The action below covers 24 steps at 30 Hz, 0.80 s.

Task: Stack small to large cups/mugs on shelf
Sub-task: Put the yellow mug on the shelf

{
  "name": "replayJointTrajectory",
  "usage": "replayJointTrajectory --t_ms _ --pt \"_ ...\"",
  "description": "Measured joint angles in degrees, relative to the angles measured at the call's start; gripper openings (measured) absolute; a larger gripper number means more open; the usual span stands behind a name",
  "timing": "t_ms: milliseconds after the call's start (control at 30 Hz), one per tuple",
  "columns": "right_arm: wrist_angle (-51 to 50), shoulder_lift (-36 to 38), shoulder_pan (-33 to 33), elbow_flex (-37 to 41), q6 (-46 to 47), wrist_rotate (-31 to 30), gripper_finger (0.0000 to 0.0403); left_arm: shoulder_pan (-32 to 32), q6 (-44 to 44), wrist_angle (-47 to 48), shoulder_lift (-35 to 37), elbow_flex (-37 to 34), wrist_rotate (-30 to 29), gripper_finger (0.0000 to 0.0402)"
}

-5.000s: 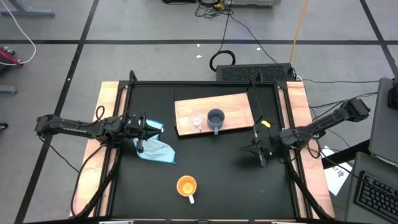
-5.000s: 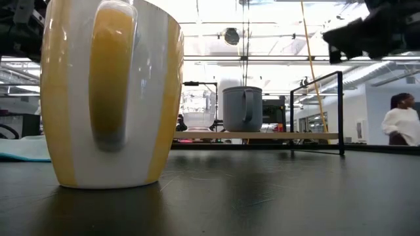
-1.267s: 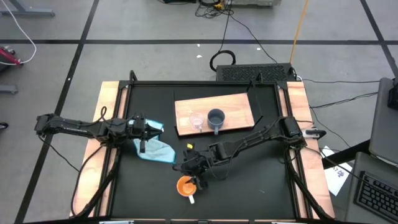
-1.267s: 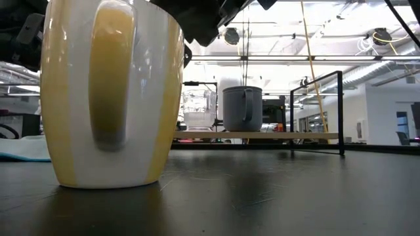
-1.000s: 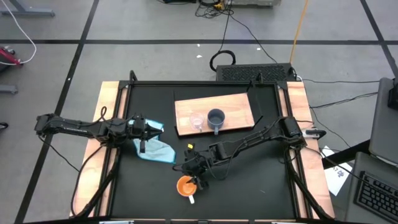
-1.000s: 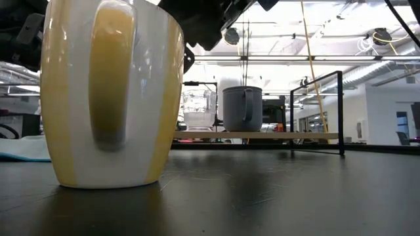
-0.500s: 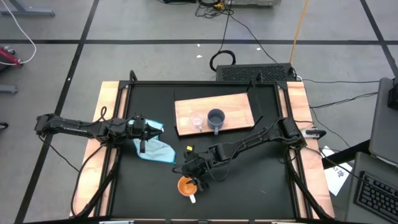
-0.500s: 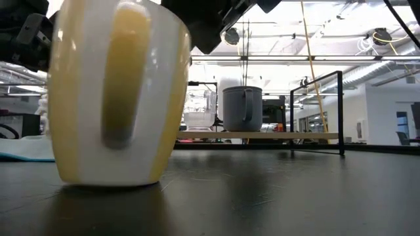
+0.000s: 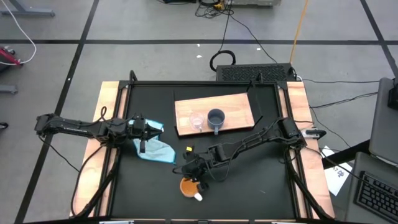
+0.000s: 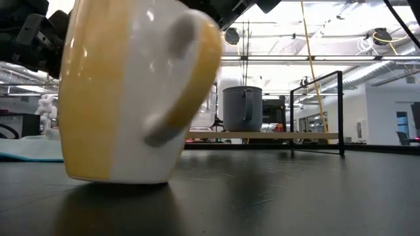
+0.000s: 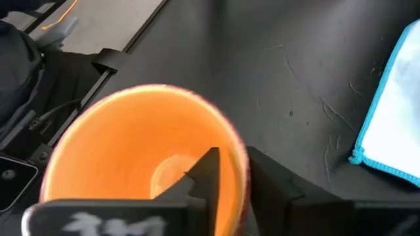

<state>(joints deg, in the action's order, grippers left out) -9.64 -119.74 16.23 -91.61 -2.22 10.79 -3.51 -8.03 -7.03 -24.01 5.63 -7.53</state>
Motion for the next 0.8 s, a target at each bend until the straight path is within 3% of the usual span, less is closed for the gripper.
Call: replayJointTrajectory --t_ms 167,600,800 --pt "0.9 0.0 0.0 0.0 -0.1 0.0 0.0013 0.0 0.0 0.0 0.0 0.0 0.0 0.0024" --pt "-5.4 3.6 0.0 0.1 0.1 -0.5 0.0012 0.0 0.1 0.2 0.0 0.0 0.0 0.0024" --pt "-9.0 8.4 0.3 0.1 -1.2 -5.4 0.0012 0.0 0.2 1.7 0.0 0.0 0.0 0.0024"
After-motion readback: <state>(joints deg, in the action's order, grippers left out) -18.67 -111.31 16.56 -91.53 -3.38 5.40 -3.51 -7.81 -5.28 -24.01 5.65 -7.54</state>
